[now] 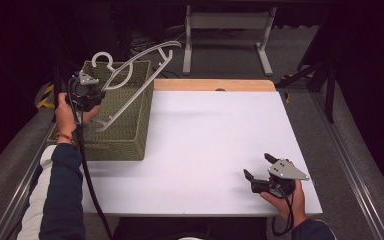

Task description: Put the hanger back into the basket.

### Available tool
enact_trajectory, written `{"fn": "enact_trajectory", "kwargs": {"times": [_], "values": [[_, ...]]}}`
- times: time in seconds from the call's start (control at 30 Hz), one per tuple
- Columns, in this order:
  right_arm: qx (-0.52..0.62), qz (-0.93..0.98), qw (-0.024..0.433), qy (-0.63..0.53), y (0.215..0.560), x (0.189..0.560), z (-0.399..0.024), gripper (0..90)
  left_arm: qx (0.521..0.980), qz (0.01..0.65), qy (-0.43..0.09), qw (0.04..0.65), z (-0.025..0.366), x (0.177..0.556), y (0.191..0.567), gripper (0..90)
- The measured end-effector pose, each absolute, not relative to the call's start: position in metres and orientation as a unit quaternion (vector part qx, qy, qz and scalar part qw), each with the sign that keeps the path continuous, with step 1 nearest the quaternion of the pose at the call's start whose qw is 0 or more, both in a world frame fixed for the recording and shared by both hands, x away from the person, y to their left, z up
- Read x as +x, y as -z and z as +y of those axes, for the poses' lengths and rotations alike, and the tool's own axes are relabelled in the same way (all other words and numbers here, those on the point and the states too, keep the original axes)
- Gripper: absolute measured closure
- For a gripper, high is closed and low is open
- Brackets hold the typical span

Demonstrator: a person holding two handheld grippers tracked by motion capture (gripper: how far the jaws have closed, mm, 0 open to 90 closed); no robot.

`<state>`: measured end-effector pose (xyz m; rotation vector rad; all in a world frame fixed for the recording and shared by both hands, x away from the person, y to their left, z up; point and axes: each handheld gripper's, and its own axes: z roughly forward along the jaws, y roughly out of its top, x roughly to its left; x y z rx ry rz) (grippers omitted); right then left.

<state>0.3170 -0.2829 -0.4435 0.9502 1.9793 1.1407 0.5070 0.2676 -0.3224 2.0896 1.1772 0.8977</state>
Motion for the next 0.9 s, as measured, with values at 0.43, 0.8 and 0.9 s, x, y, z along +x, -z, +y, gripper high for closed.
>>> {"fn": "enact_trajectory", "kwargs": {"times": [0.43, 0.8, 0.9], "values": [[0.356, 0.763, 0.325, -0.431, 0.445, 0.317, -0.28, 12.0, 0.757, 0.496, -0.318, 0.283, 0.309, 0.511, 0.337, 81.8], [0.347, 0.772, 0.323, -0.424, 0.447, 0.317, -0.279, 11.9, 0.753, 0.511, -0.322, 0.263, 0.31, 0.511, 0.351, 80.5], [0.343, 0.775, 0.322, -0.422, 0.447, 0.317, -0.277, 12.0, 0.751, 0.504, -0.32, 0.281, 0.312, 0.507, 0.348, 77.8]]}}
